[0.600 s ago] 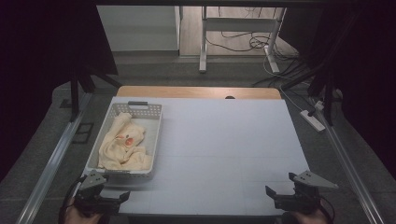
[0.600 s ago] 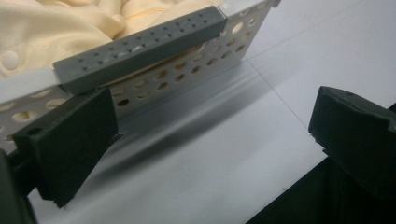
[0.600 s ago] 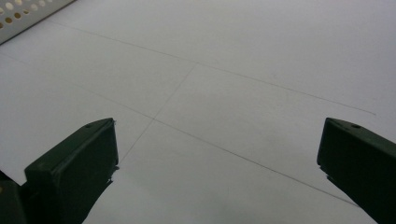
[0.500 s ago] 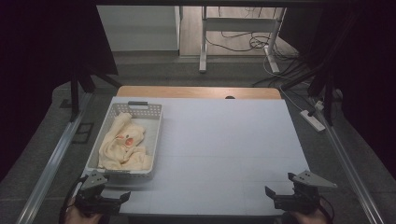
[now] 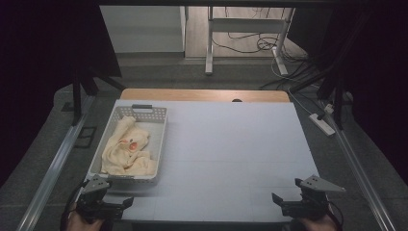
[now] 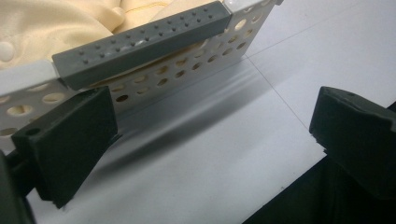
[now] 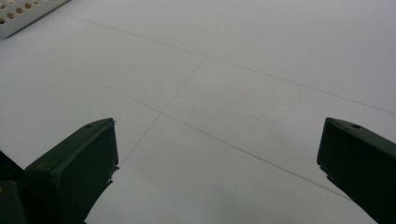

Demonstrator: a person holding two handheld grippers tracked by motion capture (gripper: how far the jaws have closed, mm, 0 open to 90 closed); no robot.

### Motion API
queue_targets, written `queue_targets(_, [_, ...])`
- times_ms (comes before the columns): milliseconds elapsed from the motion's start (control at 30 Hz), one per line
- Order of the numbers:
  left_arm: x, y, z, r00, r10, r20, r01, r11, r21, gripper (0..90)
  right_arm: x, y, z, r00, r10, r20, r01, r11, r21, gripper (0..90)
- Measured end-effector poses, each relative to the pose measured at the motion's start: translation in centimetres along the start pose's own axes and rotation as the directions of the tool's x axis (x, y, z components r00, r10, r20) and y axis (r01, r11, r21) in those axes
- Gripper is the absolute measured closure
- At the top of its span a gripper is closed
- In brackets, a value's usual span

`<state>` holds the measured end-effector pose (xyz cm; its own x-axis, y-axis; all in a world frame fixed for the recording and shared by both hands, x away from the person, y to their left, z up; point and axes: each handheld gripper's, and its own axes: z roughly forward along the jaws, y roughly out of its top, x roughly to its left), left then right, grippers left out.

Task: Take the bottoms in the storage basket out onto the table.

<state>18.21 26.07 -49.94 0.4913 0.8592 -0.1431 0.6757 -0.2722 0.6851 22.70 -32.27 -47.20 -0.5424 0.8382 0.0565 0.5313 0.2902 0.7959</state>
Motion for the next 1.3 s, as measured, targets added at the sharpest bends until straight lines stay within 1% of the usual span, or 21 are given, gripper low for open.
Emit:
queue_targets(100, [0.1,0.0,0.0,0.9999,0.003,0.012,-0.003,1.0000,0.003,1.3,-0.1,0.0,0.0,1.0000,0.008,-0.004,-0.008,1.000,-0.005,0.0])
queue_targets(267, [0.2,0.0,0.0,0.9991,0.008,0.043,-0.008,1.0000,0.000,0.7,0.0,0.0,0.1,1.0000,0.004,-0.008,-0.004,1.000,0.007,0.0])
queue_targets(333, [0.2,0.0,-0.1,0.9988,0.008,0.048,-0.008,1.0000,-0.003,0.0,0.0,0.0,0.1,1.0000,0.002,-0.007,-0.002,1.000,0.007,0.0])
queue_targets(433, [0.3,0.0,-0.2,0.9985,0.002,0.055,-0.001,0.9999,-0.016,0.0,0.0,0.0,0.0,0.9999,0.002,-0.012,-0.002,1.000,0.005,0.0])
queue_targets(467, [0.4,0.0,-0.3,0.9980,-0.006,0.063,0.007,0.9997,-0.022,0.0,-0.1,0.0,0.0,0.9999,0.005,-0.014,-0.005,1.000,0.003,0.0])
queue_targets(567, [0.5,-0.1,-0.3,0.9980,-0.006,0.063,0.008,0.9995,-0.029,0.0,-0.1,0.0,0.0,0.9998,0.007,-0.017,-0.007,1.000,0.003,0.0])
queue_targets(667, [0.4,0.0,-0.3,0.9983,0.005,0.057,-0.003,0.9993,-0.038,0.0,-0.1,0.0,0.0,0.9998,0.004,-0.022,-0.004,1.000,0.007,0.0])
queue_targets(800, [0.5,0.0,-0.4,0.9976,0.010,0.068,-0.007,0.9990,-0.044,0.0,0.0,0.0,0.1,0.9997,-0.005,-0.024,0.005,1.000,0.013,0.0])
queue_targets(967, [0.5,0.2,-0.6,0.9976,0.019,0.067,-0.015,0.9985,-0.053,0.0,0.0,0.0,0.2,0.9997,-0.004,-0.023,0.004,1.000,0.017,0.0])
queue_targets(1033, [0.5,0.2,-0.7,0.9968,0.013,0.079,-0.008,0.9978,-0.066,0.0,0.0,0.0,0.2,0.9997,-0.004,-0.024,0.004,1.000,0.016,0.0])
queue_targets(1067, [0.5,0.2,-0.7,0.9968,0.013,0.079,-0.008,0.9978,-0.066,0.0,0.0,0.0,0.2,0.9997,-0.004,-0.024,0.004,1.000,0.016,0.0])
queue_targets(1133, [0.7,0.4,-0.9,0.9955,0.012,0.094,-0.005,0.9976,-0.070,0.0,0.0,0.0,0.2,0.9997,-0.002,-0.024,0.003,1.000,0.018,0.0])
queue_targets(1233, [0.7,0.5,-0.9,0.9949,0.013,0.100,-0.007,0.9977,-0.067,0.0,-0.1,0.0,0.2,0.9997,-0.001,-0.023,0.002,1.000,0.020,0.0])
queue_targets(1300, [0.8,0.8,-1.2,0.9929,0.011,0.118,-0.002,0.9976,-0.069,0.0,-0.1,0.1,0.2,0.9998,0.001,-0.020,-0.001,1.000,0.021,0.0])
